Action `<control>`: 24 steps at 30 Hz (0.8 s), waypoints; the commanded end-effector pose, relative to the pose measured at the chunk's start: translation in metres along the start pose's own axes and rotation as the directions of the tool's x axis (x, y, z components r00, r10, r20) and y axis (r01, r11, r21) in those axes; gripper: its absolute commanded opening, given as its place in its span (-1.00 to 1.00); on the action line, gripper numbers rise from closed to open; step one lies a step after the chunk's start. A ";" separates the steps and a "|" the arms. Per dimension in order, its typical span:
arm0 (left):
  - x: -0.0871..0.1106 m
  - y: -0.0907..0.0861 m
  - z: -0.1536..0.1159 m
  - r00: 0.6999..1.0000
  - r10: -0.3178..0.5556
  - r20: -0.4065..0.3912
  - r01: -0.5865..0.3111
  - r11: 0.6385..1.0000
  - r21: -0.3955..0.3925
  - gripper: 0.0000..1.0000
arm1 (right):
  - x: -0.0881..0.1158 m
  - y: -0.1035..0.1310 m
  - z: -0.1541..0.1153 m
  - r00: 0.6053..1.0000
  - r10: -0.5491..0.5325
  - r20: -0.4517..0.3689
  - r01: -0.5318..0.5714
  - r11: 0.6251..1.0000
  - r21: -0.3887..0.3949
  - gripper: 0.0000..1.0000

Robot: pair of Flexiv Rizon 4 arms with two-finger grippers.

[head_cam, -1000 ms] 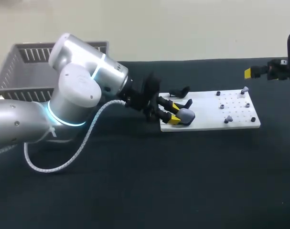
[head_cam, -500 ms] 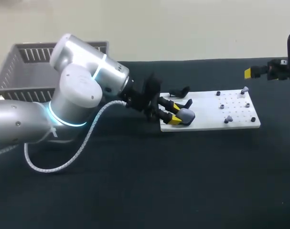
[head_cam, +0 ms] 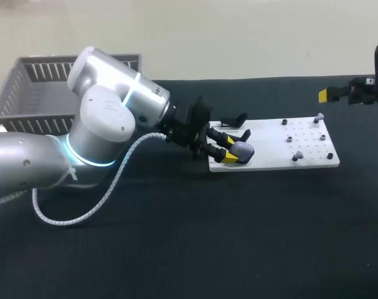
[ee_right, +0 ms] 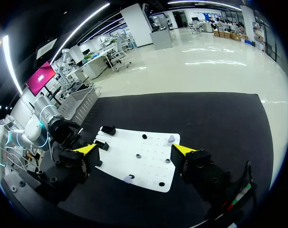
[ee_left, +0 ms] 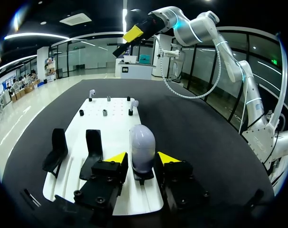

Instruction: Pick up each earbud case from the left stands, insert the matching earbuds, close the lid, and place the case in the box.

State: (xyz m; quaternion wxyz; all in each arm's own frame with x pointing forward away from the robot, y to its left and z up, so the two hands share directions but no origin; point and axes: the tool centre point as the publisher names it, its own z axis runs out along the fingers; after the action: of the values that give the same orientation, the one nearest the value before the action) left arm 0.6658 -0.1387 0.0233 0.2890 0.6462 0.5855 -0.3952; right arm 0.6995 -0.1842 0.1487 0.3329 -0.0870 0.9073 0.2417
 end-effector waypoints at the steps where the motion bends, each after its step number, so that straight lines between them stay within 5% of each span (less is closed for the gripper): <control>1: 0.000 0.003 0.002 1.000 0.003 0.003 -0.003 1.000 0.005 -0.11 | 0.000 0.000 -0.001 1.000 0.000 0.000 0.000 1.000 0.001 1.00; 24: 0.000 0.004 0.005 1.000 0.018 0.004 -0.018 1.000 0.011 -0.14 | 0.000 0.000 -0.001 1.000 0.000 0.000 0.000 1.000 0.001 1.00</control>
State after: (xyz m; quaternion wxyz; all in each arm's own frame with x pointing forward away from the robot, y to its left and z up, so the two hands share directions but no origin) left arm 0.6666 -0.1436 0.0217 0.2910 0.6514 0.5786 -0.3951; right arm 0.6995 -0.1842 0.1486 0.3329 -0.0870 0.9073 0.2417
